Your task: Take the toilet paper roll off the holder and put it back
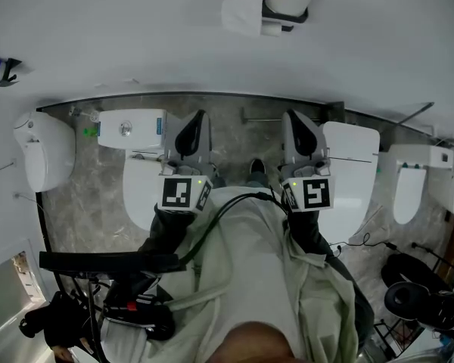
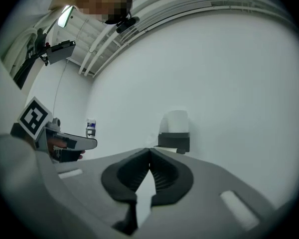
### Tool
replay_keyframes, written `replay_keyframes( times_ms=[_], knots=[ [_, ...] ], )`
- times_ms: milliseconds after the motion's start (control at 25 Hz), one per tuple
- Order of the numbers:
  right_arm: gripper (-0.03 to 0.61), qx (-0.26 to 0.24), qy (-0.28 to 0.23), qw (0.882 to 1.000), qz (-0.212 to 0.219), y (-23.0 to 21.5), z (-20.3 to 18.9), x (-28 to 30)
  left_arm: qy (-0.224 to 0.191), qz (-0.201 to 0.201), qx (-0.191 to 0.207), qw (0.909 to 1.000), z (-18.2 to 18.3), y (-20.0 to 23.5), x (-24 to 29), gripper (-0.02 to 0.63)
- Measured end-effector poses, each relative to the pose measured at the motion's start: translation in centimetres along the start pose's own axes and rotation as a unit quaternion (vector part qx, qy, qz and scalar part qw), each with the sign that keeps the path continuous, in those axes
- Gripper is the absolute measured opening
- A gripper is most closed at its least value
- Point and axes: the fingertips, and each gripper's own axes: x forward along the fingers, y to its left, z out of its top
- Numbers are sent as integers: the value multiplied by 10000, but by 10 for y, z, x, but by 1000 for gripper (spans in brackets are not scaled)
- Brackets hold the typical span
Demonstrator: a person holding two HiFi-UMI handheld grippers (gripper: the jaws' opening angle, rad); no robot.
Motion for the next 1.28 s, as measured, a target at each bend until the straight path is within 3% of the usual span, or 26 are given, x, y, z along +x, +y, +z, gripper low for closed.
replay_keyframes(
  times_ms=[440, 640, 760, 920, 1280],
  knots=[
    [2, -1008, 191, 9943, -275, -15, 10, -1, -246, -349, -19, 9991, 13, -11, 8, 7],
    [5, -610, -219, 9974, -322, -25, 23, 3, -278, -406, 107, 9987, 22, -17, 5, 6],
    [52, -470, -190, 9983, -302, -32, 24, 14, -252, -403, 94, 9988, 21, -18, 3, 6],
    [204, -309, -202, 9991, -217, -43, 28, 35, -191, -355, 71, 9992, 15, -16, 0, 6],
    [375, -152, -235, 9988, -413, -76, 45, 78, -183, -48, 152, 9997, 11, 4, -7, 6]
  ],
)
